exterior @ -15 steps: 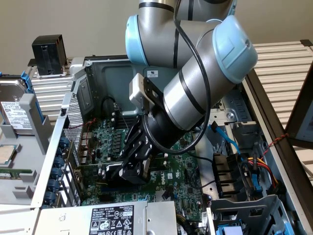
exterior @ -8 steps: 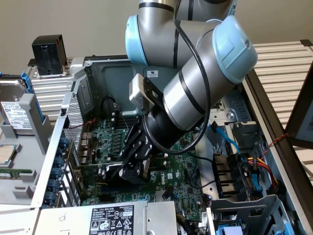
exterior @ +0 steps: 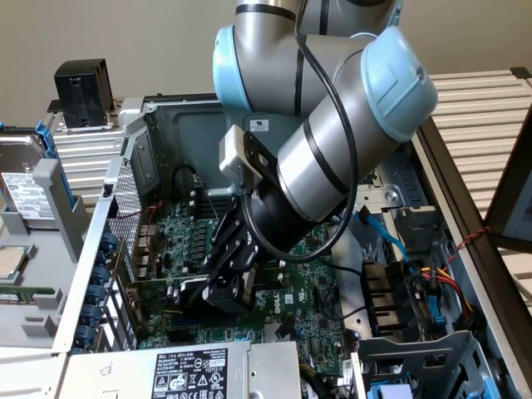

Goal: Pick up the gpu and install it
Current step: 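Insert the gpu into the slot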

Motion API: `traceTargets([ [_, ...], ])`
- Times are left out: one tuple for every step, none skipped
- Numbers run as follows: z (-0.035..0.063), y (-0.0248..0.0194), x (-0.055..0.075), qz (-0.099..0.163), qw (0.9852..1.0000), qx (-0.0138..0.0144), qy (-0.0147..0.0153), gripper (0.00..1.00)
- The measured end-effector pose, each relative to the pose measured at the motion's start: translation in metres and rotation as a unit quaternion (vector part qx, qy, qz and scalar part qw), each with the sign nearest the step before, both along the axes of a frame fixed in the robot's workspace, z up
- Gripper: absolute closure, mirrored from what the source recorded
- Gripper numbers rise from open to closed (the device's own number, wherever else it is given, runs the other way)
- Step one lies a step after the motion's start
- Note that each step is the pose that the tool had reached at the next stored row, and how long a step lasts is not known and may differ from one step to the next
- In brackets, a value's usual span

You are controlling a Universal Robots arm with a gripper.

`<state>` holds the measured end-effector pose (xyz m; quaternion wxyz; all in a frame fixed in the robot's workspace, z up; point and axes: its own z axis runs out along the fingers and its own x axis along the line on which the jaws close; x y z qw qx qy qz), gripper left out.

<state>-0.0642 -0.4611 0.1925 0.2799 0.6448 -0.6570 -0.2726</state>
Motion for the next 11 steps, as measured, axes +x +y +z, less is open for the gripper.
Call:
traceTargets([
  [0.0, 0.0, 0.0, 0.0, 1.0, 0.0, 0.0, 0.73],
  [0.0001, -0.0001, -0.0004, 0.0, 1.0, 0.0, 0.0, 0.73],
  [-0.0002, 0.0001, -0.0009, -0.001, 1.0, 0.0007, -0.0002, 0.7],
  [0.0002, 0.0001, -0.0009, -0.001, 1.0, 0.0004, -0.0001, 0.7],
  [0.0007, 0.0001, -0.0008, -0.001, 1.0, 0.0001, 0.0, 0.7],
  [0.001, 0.0001, -0.0006, -0.001, 1.0, 0.0002, -0.0001, 0.63],
  [0.0015, 0.0001, -0.0006, -0.001, 1.0, 0.0001, 0.0, 0.63],
  [0.0024, 0.0001, -0.0007, -0.001, 1.0, 0.0, 0.0, 0.63],
  [0.0038, 0.0, -0.0007, -0.001, 1.0, 0.0, 0.0, 0.63],
  [0.0054, 0.0001, -0.0007, -0.001, 1.0, 0.0, 0.0, 0.63],
  [0.0077, 0.0001, -0.0007, -0.001, 1.0, 0.0001, -0.0001, 0.63],
])
